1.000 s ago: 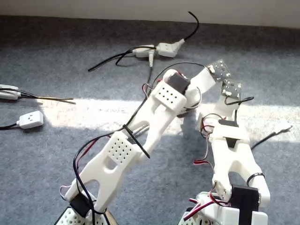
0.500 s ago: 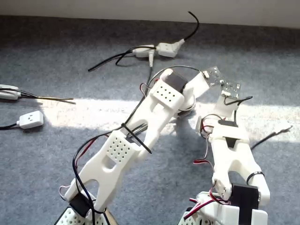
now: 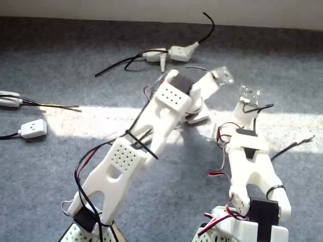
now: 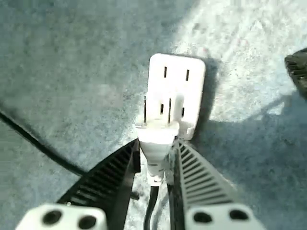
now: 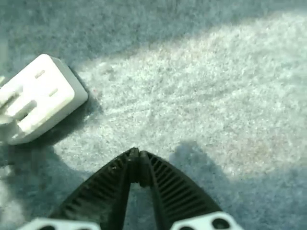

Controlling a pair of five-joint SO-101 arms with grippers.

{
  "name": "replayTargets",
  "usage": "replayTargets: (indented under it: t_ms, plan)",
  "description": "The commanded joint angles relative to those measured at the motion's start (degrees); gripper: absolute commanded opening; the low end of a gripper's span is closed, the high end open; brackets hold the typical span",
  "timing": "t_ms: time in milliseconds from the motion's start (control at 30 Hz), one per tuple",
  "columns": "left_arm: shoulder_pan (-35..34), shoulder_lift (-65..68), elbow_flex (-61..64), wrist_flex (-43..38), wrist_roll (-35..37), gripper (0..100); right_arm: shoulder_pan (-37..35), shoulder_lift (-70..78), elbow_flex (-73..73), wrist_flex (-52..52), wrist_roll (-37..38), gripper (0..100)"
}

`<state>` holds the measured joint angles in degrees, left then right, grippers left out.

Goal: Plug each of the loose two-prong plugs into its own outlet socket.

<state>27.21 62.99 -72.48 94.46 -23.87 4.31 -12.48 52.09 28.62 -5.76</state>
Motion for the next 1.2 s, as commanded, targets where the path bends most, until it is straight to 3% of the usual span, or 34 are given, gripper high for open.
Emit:
replayTargets:
  t_ms: [0, 267, 500, 700, 900, 1167]
  plan:
    - [-11.5, -1.3, -3.7, -1.0, 7.2, 1, 0.3, -0.4, -4.0, -1.9, -0.4, 0.7]
    - [-25.6, -1.0, -21.0, 7.6, 10.8, 1, -1.9, 8.2, -15.8, -1.9, -0.6, 0.7]
    - [-35.1, -0.8, -19.0, 7.6, 14.8, 1, -3.6, 28.5, -37.3, 1.7, -0.4, 0.7]
    - [-37.1, -0.7, -15.0, 7.6, 14.6, 1, -7.8, 42.2, -53.7, 5.8, -0.3, 0.7]
    - [-37.4, -0.7, -14.0, 7.6, 14.5, 1, -8.4, 50.5, -67.6, 19.7, -0.3, 0.7]
    - [-37.5, -0.7, -13.9, 5.7, 14.5, 1, -10.9, 50.2, -72.1, 30.1, -0.4, 0.7]
